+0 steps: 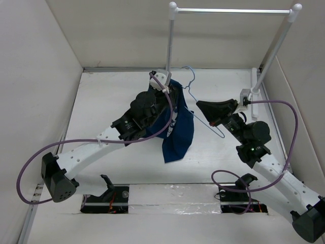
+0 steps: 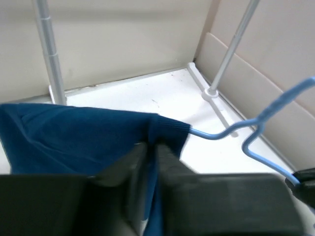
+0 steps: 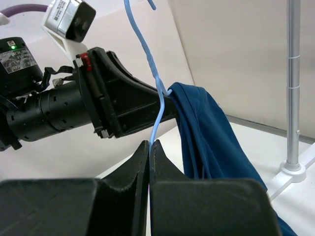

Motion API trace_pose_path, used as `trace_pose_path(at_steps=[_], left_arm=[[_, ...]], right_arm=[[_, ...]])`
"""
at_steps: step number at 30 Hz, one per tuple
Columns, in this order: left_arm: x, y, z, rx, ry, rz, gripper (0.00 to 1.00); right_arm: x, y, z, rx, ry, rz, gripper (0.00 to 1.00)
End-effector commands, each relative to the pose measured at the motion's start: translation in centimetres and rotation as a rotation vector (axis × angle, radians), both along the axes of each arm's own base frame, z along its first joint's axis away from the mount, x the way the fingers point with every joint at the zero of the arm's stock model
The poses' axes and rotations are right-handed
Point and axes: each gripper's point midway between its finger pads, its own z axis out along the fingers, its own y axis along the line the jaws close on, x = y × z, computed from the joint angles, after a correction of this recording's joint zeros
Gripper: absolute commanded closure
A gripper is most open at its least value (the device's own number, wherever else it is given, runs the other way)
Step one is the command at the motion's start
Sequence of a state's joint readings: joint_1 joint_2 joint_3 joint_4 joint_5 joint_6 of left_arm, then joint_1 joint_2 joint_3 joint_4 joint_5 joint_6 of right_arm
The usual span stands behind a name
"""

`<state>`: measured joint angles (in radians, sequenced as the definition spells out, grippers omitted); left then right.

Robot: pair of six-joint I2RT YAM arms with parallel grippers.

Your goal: Place the t-shirt on the hanger

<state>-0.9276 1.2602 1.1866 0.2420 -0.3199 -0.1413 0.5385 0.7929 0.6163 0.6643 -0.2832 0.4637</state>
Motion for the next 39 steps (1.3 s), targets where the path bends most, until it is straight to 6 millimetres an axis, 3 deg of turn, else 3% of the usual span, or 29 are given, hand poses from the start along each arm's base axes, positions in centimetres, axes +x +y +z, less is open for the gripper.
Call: trace_pose_path(at_steps=[1,5,11,17,20,21,24,25,28,30,31,32,33,35,36,38,39], left_arm=[[-1.2,-1.0,4.4,-0.087,-0.093,-0.082,0.97],[-4.0,-2.7,4.7,-0.081,-0.112,-0.118,1.00],[-8.2,-6.4,3.5,-0.034,-0.079,-0.229,1.00],[-9.3,-6.1,3.5,-0.077,-0.060,-0.261,1.00],[-9.3,-5.6,3.5,-0.083,-0.049,-0.251,0.73],[-9.4,-5.2,3.5,-0.090,-0.043,-0.242,0.56],[-9.5,-3.7,4.2,-0.160,-0.045,-0.213,0.37],[-9.1,-3.0,4.3,-0.175,-0.041,-0.174,0.35],[-8.3,-0.2,4.5,-0.235,-0.029,-0.057,0.36],[-7.5,1.8,4.1,-0.310,-0.001,0.015,0.42],[-5.5,3.6,3.8,-0.380,0.035,0.093,0.45],[-5.6,3.6,3.2,-0.361,0.044,0.088,0.45],[-3.4,5.8,2.2,-0.427,0.097,0.165,0.49],[-1.9,6.8,1.7,-0.489,0.128,0.137,0.49],[0.1,9.2,1.6,-0.572,0.124,0.180,0.50],[0.7,9.2,2.1,-0.614,0.130,0.081,0.49],[2.0,10.3,2.5,-0.635,0.120,0.095,0.48]], right_arm=[[-1.2,-0.8,3.8,0.070,-0.105,-0.010,1.00],[-0.7,-0.9,3.4,0.068,-0.093,-0.029,1.00],[0.2,-0.7,3.1,0.066,-0.086,-0.046,1.00],[0.6,-1.3,2.9,0.089,-0.085,-0.085,1.00],[0.3,-2.0,3.2,0.131,-0.098,-0.104,1.00],[0.2,-2.2,3.0,0.145,-0.102,-0.107,1.00],[0.0,-2.8,2.8,0.178,-0.093,-0.116,1.00],[-0.1,-2.9,2.8,0.185,-0.091,-0.116,1.00],[-0.6,-3.3,3.1,0.204,-0.100,-0.119,1.00],[-1.0,-3.5,3.4,0.211,-0.111,-0.113,1.00],[-1.2,-3.6,3.5,0.215,-0.112,-0.111,1.00],[-1.3,-3.6,3.8,0.215,-0.117,-0.109,1.00],[-1.3,-3.4,3.6,0.203,-0.109,-0.105,1.00],[-1.7,-3.3,3.9,0.196,-0.118,-0.087,1.00],[-1.8,-3.2,4.0,0.196,-0.123,-0.081,1.00],[-2.0,-3.6,4.1,0.205,-0.123,-0.086,1.00],[-2.0,-3.7,4.1,0.204,-0.120,-0.088,1.00]])
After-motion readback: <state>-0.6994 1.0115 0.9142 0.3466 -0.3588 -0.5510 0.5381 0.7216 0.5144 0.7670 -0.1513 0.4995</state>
